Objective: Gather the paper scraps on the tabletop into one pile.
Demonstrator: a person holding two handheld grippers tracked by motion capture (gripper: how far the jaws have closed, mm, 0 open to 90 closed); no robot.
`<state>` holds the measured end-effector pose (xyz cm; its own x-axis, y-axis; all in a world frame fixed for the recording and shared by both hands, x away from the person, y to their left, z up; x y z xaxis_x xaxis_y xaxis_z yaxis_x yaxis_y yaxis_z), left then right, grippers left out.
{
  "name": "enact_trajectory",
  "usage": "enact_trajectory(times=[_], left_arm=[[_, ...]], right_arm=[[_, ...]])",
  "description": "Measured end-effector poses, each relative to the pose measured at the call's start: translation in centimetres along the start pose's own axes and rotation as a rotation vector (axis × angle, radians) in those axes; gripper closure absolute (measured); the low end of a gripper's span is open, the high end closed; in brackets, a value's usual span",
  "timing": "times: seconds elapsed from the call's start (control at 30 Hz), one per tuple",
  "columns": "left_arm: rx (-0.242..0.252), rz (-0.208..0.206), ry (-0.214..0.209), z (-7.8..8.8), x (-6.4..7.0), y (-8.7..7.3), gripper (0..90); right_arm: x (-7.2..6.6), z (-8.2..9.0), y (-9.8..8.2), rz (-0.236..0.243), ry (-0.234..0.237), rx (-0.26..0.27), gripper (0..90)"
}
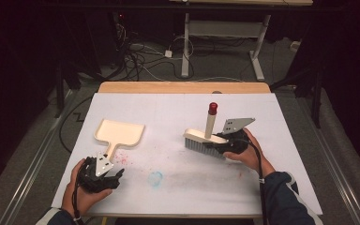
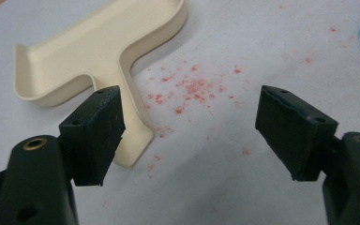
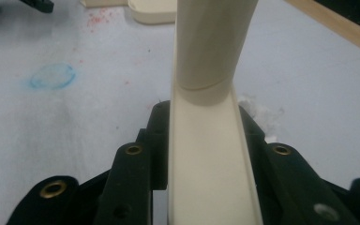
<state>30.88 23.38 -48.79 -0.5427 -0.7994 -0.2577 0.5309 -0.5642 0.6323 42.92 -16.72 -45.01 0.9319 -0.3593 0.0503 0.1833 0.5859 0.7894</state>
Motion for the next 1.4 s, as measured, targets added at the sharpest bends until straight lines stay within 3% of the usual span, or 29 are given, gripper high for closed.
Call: enact_trajectory(times=[0.13,0.2,0.27,0.4,0.43,0.47,0.5,0.6,0.77,0.93,1.07,1.2,1.4], left_arm=[[0.001,0.003,0.002,0.1,-0.1,0.0,23.5],[0.001,0.002,0.0,0.0,-0.1,0.0,23.5],[0.003,0.004,0.0,0.0,-0.1,0.0,23.5],[0.005,0.009,0.002,0.0,-0.3,0.0,23.5],[0.005,0.007,0.003,0.1,-0.3,0.0,23.5],[0.006,0.008,0.004,0.1,-0.3,0.0,23.5],[0.006,0.008,0.004,0.1,-0.4,-0.1,23.5],[0.005,0.012,0.003,0.0,-0.4,-0.1,23.5],[0.0,0.006,-0.002,-0.1,-0.3,-0.1,23.5],[-0.007,0.005,-0.008,-0.4,-0.2,-0.1,23.5],[-0.008,0.001,-0.006,-0.4,-0.2,0.0,23.5],[-0.008,0.001,-0.003,-0.4,-0.1,0.0,23.5],[-0.006,0.0,-0.003,-0.3,-0.1,0.0,23.5]], right_arm=[[-0.1,0.8,1.1,0.005,-0.026,0.029,67.5],[0.0,1.4,1.6,-0.016,-0.026,0.049,67.5],[0.4,1.9,2.1,-0.032,-0.061,0.067,67.5],[1.8,2.4,3.1,-0.057,-0.171,0.085,67.5],[2.8,2.2,3.3,-0.06,-0.238,0.075,67.5],[2.8,2.2,3.3,-0.06,-0.238,0.075,67.5],[3.3,2.1,3.2,-0.061,-0.271,0.064,67.5],[4.8,1.3,2.5,-0.039,-0.362,0.05,67.6],[6.6,-0.4,0.8,-0.072,-0.463,-0.006,67.6],[6.6,-1.9,-0.5,-0.095,-0.445,-0.017,67.6],[5.4,-2.2,-0.7,-0.099,-0.428,0.013,67.7],[3.5,-2.7,-0.7,-0.059,-0.439,0.007,67.6],[2.5,-2.8,-0.1,-0.028,-0.462,0.032,67.7]])
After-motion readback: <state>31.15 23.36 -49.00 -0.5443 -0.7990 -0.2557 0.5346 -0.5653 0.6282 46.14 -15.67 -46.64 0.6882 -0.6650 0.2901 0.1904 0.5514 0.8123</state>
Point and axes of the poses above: each handheld gripper's, and its own axes: z roughly backward along the jaws, y roughly out of its top, x roughly to its right, the point moved 3 cm from there along -z, roughly forward along the jaws, and after that the axes turned 3 degrees about -x, right-handed, at the moved point
